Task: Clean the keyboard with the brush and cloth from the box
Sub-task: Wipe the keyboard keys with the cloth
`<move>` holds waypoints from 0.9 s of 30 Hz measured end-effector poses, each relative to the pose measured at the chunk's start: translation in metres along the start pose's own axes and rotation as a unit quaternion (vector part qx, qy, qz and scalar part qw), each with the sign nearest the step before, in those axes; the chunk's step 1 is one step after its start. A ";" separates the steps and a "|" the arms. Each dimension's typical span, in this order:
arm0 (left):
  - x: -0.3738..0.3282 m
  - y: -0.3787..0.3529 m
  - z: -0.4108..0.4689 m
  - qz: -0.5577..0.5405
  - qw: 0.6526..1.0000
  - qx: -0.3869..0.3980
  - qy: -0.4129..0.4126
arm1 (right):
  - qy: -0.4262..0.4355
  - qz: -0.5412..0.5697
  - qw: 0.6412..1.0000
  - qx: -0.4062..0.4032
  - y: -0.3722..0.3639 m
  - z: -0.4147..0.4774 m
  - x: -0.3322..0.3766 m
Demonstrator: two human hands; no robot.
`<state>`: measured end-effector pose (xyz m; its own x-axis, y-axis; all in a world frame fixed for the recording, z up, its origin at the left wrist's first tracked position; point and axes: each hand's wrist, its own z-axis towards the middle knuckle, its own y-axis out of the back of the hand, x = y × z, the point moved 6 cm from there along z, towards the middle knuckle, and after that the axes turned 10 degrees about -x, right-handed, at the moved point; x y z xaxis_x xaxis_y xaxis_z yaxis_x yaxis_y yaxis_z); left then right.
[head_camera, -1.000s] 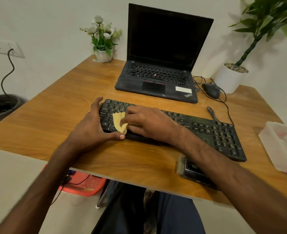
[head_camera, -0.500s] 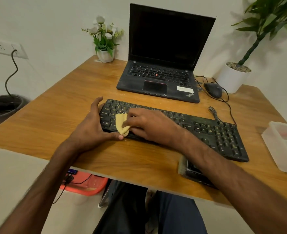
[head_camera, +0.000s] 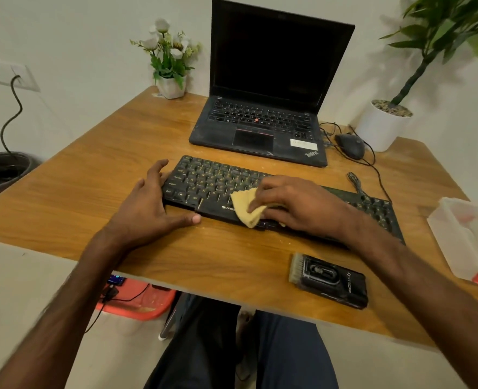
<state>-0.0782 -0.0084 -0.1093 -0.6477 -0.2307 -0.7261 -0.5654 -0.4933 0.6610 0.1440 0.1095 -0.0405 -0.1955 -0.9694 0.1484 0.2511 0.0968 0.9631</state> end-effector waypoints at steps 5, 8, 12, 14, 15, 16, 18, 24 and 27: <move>-0.017 0.000 -0.005 0.088 0.995 -0.024 -0.033 | 0.022 0.011 0.999 -0.040 -0.028 0.050 0.031; -0.022 0.002 -0.006 0.122 0.990 -0.034 -0.057 | 0.014 0.010 0.999 -0.035 -0.027 0.055 0.035; -0.019 0.001 -0.005 0.137 0.989 -0.028 -0.042 | -0.007 -0.011 0.999 0.032 -0.002 0.013 0.017; -0.019 0.001 -0.005 0.139 0.989 -0.026 -0.037 | -0.029 -0.030 0.998 0.051 0.010 -0.012 0.005; -0.020 0.001 -0.006 0.141 0.989 -0.025 -0.038 | -0.037 -0.036 0.997 0.049 0.014 -0.020 0.001; -0.020 0.001 -0.006 0.141 0.989 -0.026 -0.041 | -0.039 -0.041 0.997 0.045 0.014 -0.025 -0.002; -0.022 0.001 -0.006 0.137 0.989 -0.027 -0.040 | -0.029 -0.047 0.998 0.029 0.010 -0.025 -0.003; -0.018 0.001 -0.005 0.140 0.989 -0.025 -0.029 | 0.017 -0.041 0.999 -0.020 -0.014 0.033 0.024; -0.016 0.002 -0.005 0.131 0.990 -0.032 -0.033 | 0.043 -0.062 0.995 -0.062 -0.022 0.063 0.040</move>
<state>-0.0667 -0.0096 -0.0970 -0.8017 -0.3032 -0.5151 -0.3407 -0.4762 0.8107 0.0709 0.0828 -0.0413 -0.1519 -0.9884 0.0045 0.3457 -0.0489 0.9371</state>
